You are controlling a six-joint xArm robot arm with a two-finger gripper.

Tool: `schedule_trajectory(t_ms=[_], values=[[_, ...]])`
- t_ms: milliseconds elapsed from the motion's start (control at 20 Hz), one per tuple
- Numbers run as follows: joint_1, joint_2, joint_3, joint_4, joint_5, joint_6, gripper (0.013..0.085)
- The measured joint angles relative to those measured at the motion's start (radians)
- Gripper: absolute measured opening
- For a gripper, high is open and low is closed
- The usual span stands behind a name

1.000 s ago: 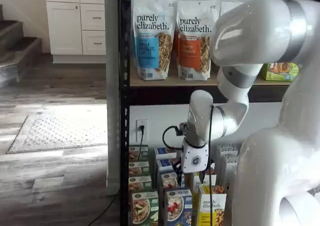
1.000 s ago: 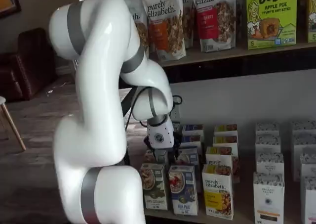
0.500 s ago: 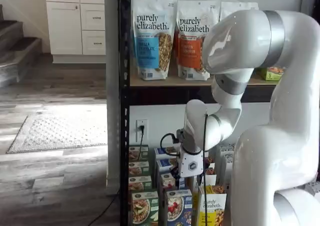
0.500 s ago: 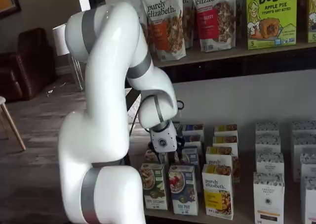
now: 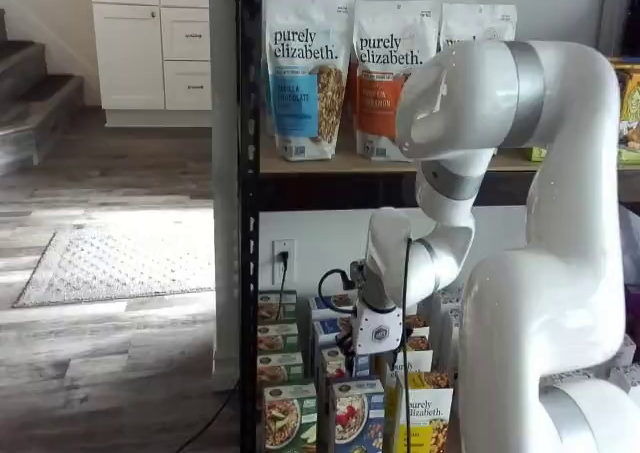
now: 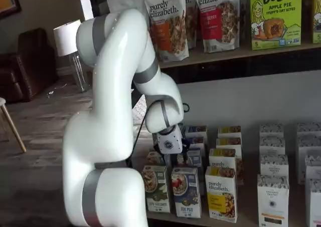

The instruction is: Pick up the blue and white box that is on the bottom shelf, the second box from the left

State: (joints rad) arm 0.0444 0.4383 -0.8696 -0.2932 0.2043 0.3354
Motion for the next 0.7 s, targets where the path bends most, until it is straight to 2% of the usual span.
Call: schedule_trajectory(t_ms=[350, 700], values=[[0.006, 0.081, -0.063, 0.014, -0.033, -0.007, 0.085], [0.007, 0.15, -0.123, -0.029, -0.047, 0.036, 0.085]])
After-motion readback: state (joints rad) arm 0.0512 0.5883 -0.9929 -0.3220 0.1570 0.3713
